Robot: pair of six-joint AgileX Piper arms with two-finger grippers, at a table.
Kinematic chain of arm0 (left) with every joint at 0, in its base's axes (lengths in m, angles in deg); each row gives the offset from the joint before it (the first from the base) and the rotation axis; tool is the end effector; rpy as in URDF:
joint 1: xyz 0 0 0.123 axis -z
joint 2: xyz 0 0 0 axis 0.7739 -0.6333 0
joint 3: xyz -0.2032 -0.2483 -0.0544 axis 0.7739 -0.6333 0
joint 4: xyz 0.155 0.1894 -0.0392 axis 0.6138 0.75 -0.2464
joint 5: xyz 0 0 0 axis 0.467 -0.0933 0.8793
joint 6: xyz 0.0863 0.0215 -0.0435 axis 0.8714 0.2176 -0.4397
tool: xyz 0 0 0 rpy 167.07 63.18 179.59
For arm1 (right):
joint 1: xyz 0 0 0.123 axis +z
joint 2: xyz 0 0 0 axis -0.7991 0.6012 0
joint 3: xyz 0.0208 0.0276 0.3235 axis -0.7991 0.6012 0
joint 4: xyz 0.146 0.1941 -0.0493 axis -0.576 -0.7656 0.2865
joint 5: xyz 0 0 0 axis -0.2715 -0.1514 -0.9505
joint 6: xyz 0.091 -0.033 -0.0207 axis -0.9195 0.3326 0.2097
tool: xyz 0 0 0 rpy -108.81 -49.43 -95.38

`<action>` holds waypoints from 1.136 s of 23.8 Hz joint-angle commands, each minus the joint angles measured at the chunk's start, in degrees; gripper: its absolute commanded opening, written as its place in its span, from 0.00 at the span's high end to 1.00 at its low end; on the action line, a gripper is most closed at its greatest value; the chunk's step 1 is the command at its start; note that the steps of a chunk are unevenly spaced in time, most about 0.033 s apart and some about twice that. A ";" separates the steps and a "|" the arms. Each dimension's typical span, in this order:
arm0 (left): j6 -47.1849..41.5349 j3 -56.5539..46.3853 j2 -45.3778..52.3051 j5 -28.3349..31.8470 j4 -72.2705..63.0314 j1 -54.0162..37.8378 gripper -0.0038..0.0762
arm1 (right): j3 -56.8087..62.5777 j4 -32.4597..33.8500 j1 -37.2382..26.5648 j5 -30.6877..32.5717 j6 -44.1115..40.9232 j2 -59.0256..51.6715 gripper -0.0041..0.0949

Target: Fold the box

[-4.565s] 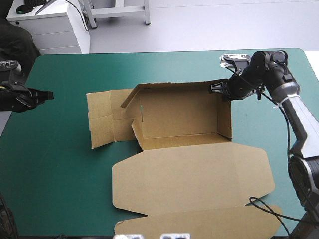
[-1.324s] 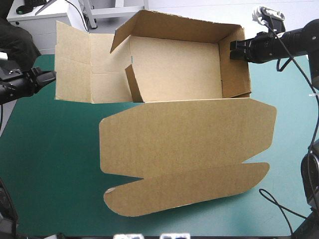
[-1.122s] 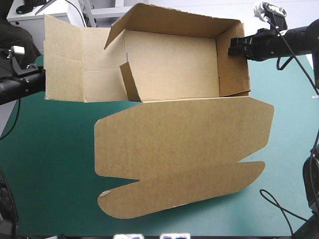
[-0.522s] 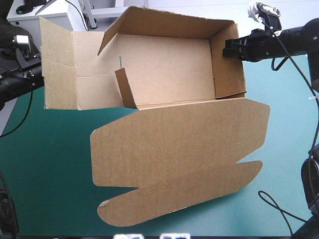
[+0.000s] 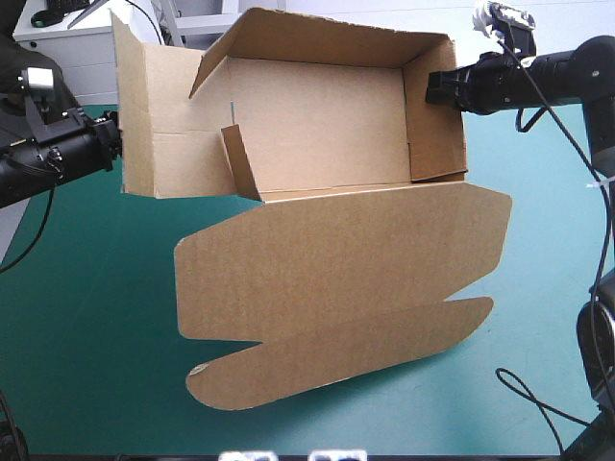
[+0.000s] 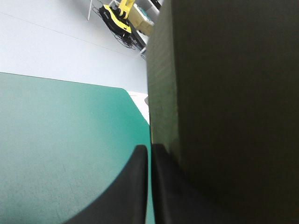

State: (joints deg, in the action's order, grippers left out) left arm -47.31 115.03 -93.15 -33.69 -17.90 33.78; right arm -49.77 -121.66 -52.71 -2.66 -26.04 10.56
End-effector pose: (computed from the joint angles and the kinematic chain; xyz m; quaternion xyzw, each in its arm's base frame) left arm 0.2566 -0.0184 0.4945 0.0585 0.7282 -0.5046 0.4601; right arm 0.3742 0.0597 0.4985 -0.0898 0.8672 0.2969 0.3896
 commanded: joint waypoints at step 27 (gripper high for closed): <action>-0.59 1.62 2.39 -3.91 4.95 6.04 0.71 | -1.77 6.45 11.43 -14.12 -2.85 0.91 0.97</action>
State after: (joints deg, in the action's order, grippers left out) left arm -47.49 115.03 -92.60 -34.11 -8.94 39.52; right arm -49.77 -113.25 -41.52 -12.65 -27.61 14.40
